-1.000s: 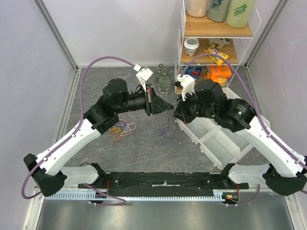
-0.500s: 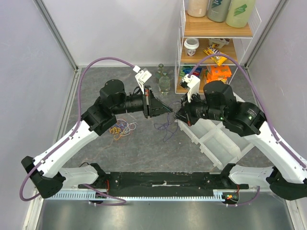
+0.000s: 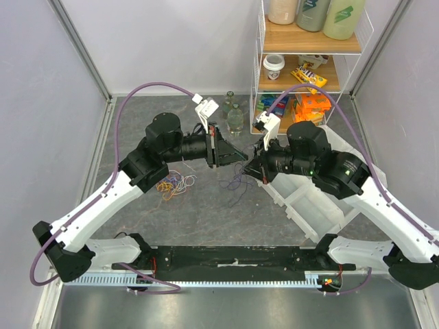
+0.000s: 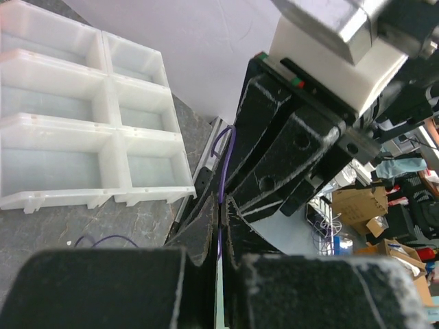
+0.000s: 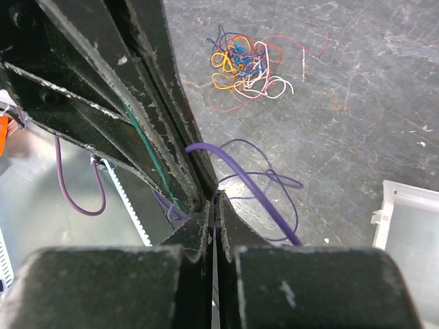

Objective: Untangle the cables

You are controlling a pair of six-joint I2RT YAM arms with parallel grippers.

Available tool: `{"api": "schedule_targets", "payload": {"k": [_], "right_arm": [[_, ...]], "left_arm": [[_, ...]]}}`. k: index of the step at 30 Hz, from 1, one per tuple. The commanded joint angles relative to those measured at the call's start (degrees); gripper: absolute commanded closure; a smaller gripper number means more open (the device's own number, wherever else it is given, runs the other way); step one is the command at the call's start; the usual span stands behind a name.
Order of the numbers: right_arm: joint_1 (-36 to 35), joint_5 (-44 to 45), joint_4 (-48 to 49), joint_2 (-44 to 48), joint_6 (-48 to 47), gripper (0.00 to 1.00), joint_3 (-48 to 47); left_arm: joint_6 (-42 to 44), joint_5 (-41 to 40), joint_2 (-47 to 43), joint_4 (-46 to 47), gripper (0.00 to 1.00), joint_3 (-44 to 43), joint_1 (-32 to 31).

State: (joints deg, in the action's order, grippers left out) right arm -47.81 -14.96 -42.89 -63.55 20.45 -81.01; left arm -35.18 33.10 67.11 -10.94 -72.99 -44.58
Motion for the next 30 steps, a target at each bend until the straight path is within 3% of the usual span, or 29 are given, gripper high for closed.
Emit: {"api": "schedule_targets", "payload": {"k": [1, 9, 18, 21, 23, 25, 27, 30], "right_arm": [[0.0, -3.7, 6.6, 2.4, 1.7, 1.00, 2.1], [2.5, -6.4, 9.5, 4.3, 5.0, 1.00, 5.2], [13.2, -23.2, 20.3, 3.5, 13.5, 1.00, 8.1], [14.2, -26.3, 21.4, 1.9, 15.1, 1.00, 7.8], [14.4, -27.4, 21.9, 1.2, 15.8, 1.00, 7.4], [14.7, -27.8, 22.0, 1.0, 16.4, 1.00, 7.1], [15.3, -28.0, 21.7, 0.7, 17.0, 1.00, 6.6], [16.1, -28.2, 21.8, 0.4, 18.0, 1.00, 6.0]], "left_arm": [[-4.1, -1.8, 1.1, -1.2, 0.98, -2.6, 0.9], [-12.1, -0.8, 0.2, -0.1, 0.96, 1.1, 5.3], [-18.1, 2.2, 1.2, -1.2, 0.86, 1.7, 8.4], [-20.3, 3.7, 1.1, -0.6, 0.70, 1.8, 9.5], [-21.4, 3.5, 0.8, -0.2, 0.49, 1.8, 10.6], [-22.4, 3.0, 0.3, -0.4, 0.21, 1.5, 12.3], [-22.8, 2.9, -0.5, -1.2, 0.11, 1.1, 14.1], [-21.8, 1.6, -2.0, -5.0, 0.09, 0.1, 16.2]]}}
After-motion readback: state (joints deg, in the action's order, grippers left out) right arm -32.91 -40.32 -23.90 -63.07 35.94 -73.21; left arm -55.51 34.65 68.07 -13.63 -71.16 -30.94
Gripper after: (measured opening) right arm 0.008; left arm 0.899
